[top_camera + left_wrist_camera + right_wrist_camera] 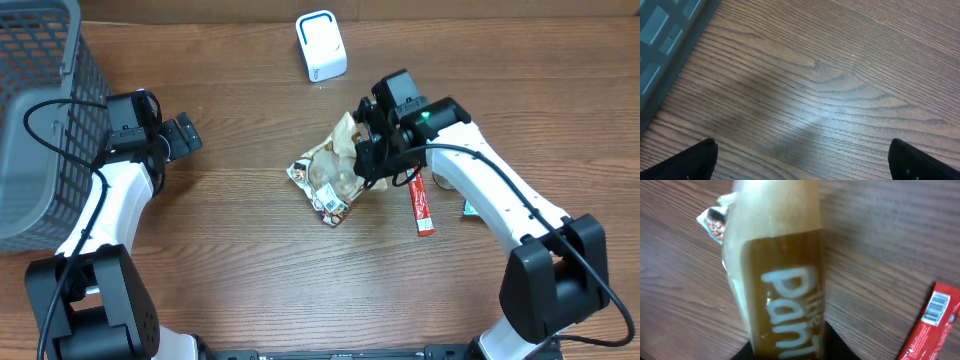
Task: Scan the item barcode
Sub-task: 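Carry the bag back to center and release it on the table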
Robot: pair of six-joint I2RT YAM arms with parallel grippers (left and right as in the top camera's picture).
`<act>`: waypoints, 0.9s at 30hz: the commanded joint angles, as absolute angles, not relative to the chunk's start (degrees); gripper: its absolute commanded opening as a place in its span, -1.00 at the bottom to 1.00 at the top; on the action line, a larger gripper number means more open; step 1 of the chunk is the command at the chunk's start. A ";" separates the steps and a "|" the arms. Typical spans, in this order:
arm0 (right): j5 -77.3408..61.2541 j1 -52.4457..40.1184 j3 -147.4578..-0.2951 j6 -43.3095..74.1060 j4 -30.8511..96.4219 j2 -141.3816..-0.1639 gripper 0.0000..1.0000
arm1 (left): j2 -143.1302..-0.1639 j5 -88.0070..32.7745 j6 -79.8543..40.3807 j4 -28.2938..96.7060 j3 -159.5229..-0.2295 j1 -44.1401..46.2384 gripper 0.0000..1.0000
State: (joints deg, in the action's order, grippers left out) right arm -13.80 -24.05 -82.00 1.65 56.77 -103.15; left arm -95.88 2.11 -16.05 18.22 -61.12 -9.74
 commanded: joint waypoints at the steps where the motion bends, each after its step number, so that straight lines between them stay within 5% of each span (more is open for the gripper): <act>1: -10.59 -24.12 -81.21 1.96 56.03 -102.98 0.36 | -94.50 1.87 -15.20 18.17 -62.08 -9.72 0.99; 3: -9.63 -24.12 -81.38 1.96 56.03 -102.96 0.71 | -94.50 1.87 -15.20 18.15 -62.08 -9.72 0.99; 9: -7.29 -24.01 -82.56 3.09 55.16 -102.85 1.00 | -94.50 1.87 -15.20 18.15 -62.08 -9.72 0.99; 27: -6.46 -23.97 -82.94 3.42 53.19 -102.87 1.00 | -94.50 1.87 -15.20 18.15 -62.08 -9.72 0.99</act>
State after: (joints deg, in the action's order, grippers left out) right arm -7.03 -24.03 -81.36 3.03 53.52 -103.15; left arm -95.88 2.11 -16.05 18.22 -61.14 -9.74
